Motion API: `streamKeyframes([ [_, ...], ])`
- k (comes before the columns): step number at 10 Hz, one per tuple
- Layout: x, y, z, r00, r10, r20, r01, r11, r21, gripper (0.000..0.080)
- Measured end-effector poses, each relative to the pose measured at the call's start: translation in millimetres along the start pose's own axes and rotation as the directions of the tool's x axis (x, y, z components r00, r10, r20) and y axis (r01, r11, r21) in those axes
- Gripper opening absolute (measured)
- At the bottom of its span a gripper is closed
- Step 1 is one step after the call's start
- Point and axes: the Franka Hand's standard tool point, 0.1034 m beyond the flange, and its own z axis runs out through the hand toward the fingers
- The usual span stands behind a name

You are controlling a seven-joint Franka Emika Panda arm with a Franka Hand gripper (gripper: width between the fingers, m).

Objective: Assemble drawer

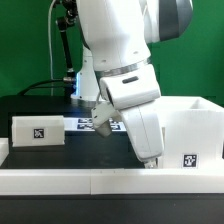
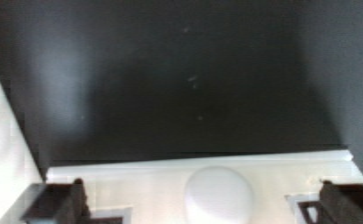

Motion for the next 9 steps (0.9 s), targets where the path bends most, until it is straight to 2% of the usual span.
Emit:
streamKeyframes([
  [1,-12.0,-1.0,-2.6,1.0,0.002,0.003,-0.002,1.0,0.005,0.0649],
  [2,-26.9,-0.2,-7.2,1.0,0.014,0.008,-0.014,1.0,0.0,0.0649],
  [4,-52.3,0.0,-17.6,0.998,0.056,0.007,-0.056,0.998,-0.02,0.0649],
  [5,-62.1,-4.5,-21.7,0.997,0.072,0.011,-0.071,0.997,-0.028,0.0649],
  [7,-79.0,-26.3,-33.5,0.996,0.079,0.031,-0.077,0.996,-0.047,0.0649],
  [9,-94.7,-55.1,-48.9,0.993,0.102,0.051,-0.1,0.994,-0.042,0.0649],
])
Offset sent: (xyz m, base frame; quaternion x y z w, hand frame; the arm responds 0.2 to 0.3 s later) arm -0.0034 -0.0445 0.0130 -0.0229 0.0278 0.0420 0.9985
